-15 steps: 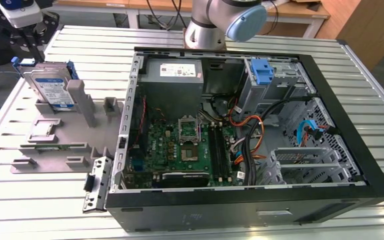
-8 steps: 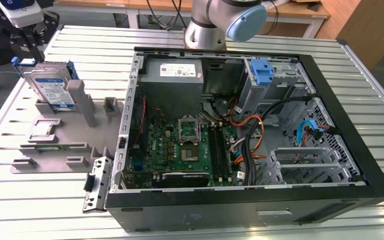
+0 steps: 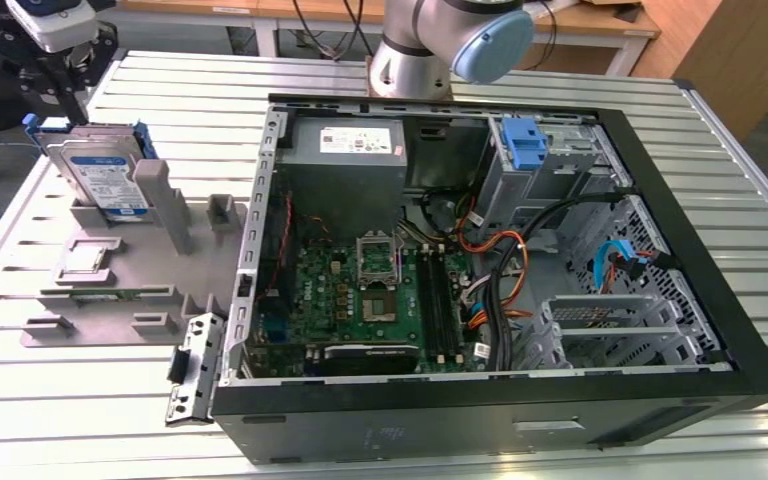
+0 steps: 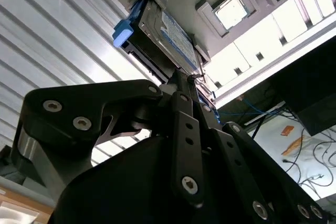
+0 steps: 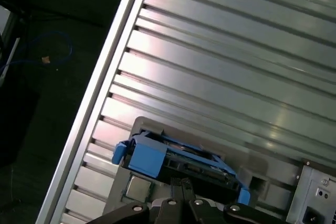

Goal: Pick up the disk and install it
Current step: 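Pick up the disk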

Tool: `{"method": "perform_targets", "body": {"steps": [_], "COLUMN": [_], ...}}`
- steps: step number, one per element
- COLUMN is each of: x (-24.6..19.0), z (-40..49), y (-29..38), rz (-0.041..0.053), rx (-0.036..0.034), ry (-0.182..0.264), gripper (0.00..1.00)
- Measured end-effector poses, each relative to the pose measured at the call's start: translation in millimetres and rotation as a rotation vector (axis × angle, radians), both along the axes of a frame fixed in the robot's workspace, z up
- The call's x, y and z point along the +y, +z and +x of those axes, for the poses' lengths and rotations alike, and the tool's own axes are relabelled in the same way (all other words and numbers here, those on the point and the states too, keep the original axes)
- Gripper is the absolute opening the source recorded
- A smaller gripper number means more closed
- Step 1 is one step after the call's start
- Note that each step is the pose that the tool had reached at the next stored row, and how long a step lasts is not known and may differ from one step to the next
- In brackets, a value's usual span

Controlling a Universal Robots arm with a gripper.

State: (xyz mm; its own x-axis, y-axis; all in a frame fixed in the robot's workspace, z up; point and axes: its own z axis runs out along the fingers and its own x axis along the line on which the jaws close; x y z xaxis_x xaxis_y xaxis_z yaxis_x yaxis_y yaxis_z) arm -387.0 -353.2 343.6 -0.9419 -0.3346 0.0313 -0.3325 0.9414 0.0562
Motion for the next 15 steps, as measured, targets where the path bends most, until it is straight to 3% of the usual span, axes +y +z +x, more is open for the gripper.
{"method": "perform_targets", "body": {"steps": [6, 13, 15], "x": [0.0, 0.0, 0.0], "z": [0.0, 0.0, 0.0], "y": [0.0, 0.0, 0.0], "rz": [0.0, 0.0, 0.0], "rx": [0.0001, 0.0001, 0.0], "ry": [0.097, 0.107, 0.129], "gripper": [0.1, 0.1, 0.1]}}
